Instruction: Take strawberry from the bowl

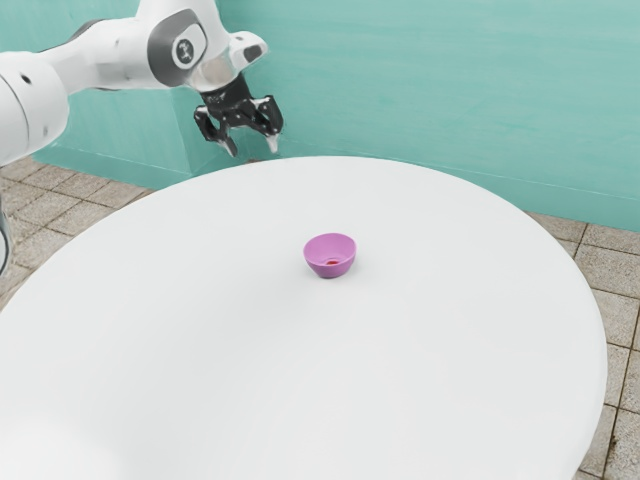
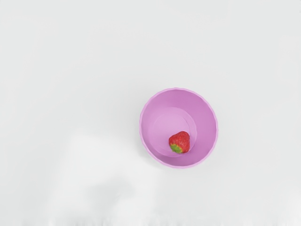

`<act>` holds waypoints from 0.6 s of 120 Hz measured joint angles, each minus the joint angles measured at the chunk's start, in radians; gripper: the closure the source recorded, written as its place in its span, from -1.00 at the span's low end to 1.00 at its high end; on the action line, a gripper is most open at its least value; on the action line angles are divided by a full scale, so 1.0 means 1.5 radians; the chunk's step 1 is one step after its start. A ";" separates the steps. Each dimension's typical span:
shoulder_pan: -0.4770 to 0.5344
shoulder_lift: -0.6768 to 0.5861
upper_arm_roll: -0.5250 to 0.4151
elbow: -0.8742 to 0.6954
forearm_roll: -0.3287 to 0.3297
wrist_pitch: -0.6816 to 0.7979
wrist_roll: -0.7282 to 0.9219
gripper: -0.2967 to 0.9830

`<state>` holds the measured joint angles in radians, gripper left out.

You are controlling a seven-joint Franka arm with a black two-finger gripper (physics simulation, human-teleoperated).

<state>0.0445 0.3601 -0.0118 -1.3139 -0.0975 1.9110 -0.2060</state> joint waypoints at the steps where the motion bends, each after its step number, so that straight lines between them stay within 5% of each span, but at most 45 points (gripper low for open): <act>1: 0.001 -0.003 -0.002 -0.001 0.001 -0.007 0.003 -0.36; 37: -0.006 -0.026 -0.008 -0.027 0.040 -0.103 0.076 -0.49; 53: -0.011 0.062 0.024 0.002 0.050 -0.083 0.081 -0.51; 72: -0.011 0.223 0.014 0.162 0.051 -0.036 0.104 -0.53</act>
<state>0.0274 0.6947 0.0098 -1.0704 -0.0205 1.8572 -0.0502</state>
